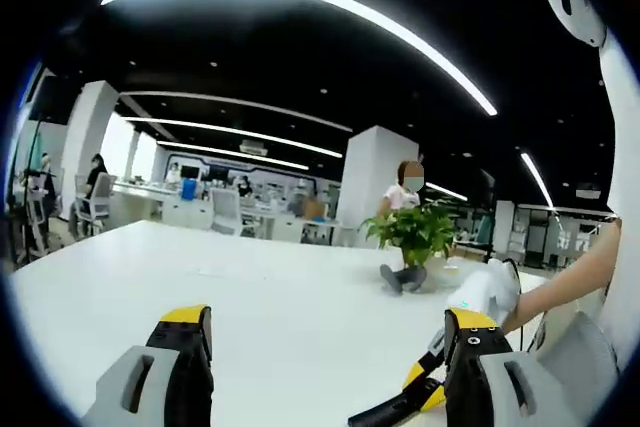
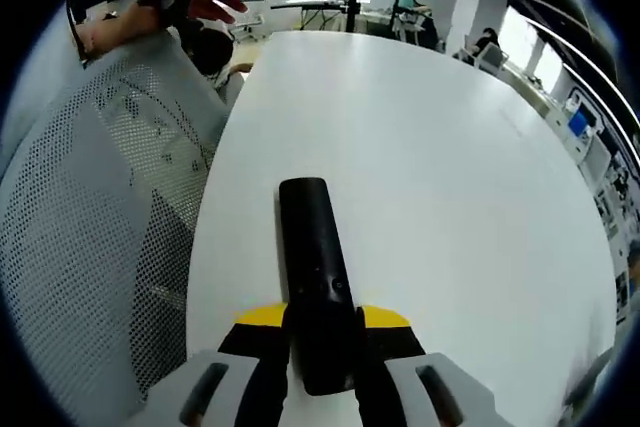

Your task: Press the specified remote control buttons in sequence, fully releasing each button before pressing the next.

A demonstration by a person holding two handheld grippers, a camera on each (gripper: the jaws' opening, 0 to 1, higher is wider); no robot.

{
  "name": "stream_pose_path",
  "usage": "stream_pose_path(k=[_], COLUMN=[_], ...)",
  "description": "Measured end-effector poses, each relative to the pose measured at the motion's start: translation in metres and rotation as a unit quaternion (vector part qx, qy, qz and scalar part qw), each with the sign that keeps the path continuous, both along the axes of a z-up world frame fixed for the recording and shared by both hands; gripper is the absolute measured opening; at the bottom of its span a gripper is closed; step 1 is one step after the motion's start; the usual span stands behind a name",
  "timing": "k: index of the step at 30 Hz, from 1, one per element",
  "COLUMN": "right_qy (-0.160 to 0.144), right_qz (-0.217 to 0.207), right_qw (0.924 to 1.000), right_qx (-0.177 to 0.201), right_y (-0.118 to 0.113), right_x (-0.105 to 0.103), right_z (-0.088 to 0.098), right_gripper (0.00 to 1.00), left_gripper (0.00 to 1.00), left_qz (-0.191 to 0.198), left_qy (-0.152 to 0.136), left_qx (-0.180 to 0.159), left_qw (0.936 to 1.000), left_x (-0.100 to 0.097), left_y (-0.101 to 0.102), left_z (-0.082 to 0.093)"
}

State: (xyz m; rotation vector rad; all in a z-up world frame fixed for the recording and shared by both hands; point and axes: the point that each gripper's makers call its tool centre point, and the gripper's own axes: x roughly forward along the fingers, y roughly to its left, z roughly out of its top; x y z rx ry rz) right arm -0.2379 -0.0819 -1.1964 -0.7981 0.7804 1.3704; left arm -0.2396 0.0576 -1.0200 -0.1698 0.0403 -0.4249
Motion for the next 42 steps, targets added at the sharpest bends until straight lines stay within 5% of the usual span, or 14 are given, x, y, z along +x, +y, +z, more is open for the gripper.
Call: stream_pose_path(k=[42], right_qy=[0.010], right_qz=[-0.031], right_qw=[0.9994], right_qx=[-0.012], right_y=[-0.008], right_x=[0.123], right_z=[0.002], right_gripper=[0.21], left_gripper=[1.00], left_qz=[0.005], left_qy=[0.026], left_qx=[0.004], left_qw=[0.9996], left_x=[0.001], left_y=[0.003], left_z=[-0.010])
